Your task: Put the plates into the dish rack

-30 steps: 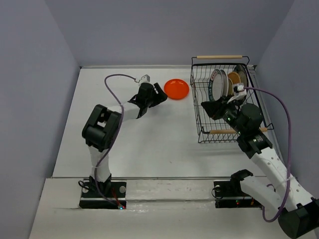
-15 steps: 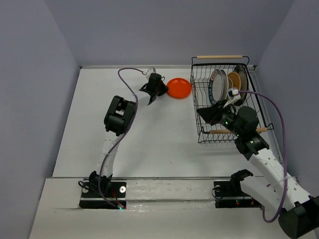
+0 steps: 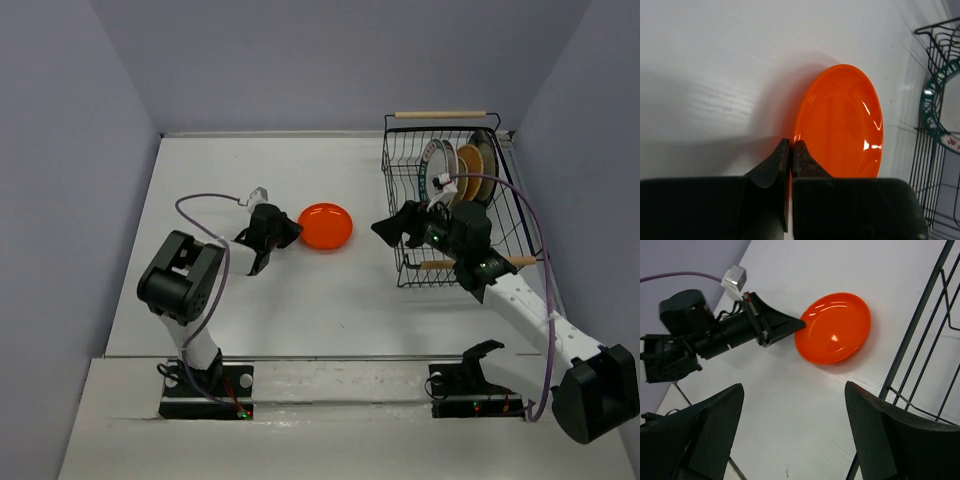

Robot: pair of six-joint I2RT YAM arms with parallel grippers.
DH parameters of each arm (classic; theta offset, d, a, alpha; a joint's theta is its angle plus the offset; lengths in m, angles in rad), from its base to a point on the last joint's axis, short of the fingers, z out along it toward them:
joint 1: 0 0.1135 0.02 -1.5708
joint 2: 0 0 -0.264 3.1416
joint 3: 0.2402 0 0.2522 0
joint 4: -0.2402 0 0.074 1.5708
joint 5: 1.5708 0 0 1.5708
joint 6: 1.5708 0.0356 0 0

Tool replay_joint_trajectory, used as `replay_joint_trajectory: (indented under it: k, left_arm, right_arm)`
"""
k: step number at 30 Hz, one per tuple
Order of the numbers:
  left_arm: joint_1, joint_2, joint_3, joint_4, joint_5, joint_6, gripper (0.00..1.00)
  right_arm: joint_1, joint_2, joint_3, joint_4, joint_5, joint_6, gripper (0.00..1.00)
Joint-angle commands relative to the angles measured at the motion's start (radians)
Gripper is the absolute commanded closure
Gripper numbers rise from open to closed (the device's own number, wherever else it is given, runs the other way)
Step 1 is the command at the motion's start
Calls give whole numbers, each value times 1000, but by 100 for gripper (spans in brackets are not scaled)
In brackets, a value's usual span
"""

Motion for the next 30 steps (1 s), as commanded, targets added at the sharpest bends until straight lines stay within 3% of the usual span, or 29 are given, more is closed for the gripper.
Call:
replay_joint_trajectory:
  k: [1,4,10,16,18,19,20,21,22,25,26,27,28,30]
  left_arm:
    - [-12,-245,-165,212,63,38,94]
    - [-21,-525,-289,196,132,69,94]
    - [-29,-909,-435,71,167,105,94]
    - [-30,-1064,-443,-47,209,153,94]
    - [-29,-1091,-444,-55,215,156,94]
    - [-29,-1107,-447,-58,224,158,94]
    - [-29,-1115,-446,-60,230,159,94]
    - [-29,-1127,-441,-70,245,164,91]
    - [-30,-1134,-438,-77,256,167,75]
    - [-29,-1166,-405,-142,284,200,39]
    - [-32,-1180,-365,-226,281,232,21]
    - [-32,-1193,-342,-271,276,251,12]
    - [-30,-1222,-314,-328,258,274,1]
    - [-30,-1252,-230,-482,246,355,1]
  right_arm:
    - [29,51,85,37,-12,-24,11]
    - [67,92,120,13,6,-41,6]
    - [176,187,197,-12,40,-64,4]
    - [287,267,264,20,-16,-46,4]
    - [296,275,266,35,-23,-17,12]
    - [296,276,260,46,-29,-6,20]
    - [296,279,256,64,-33,5,53]
    - [296,279,253,68,-32,20,69]
    - [296,278,250,72,-23,28,93]
    - [296,258,270,52,72,1,93]
    - [296,250,287,-4,182,-50,93]
    - [296,242,307,-33,183,-79,93]
    - [296,233,350,-56,319,-114,93]
    - [296,235,399,-119,557,-220,93]
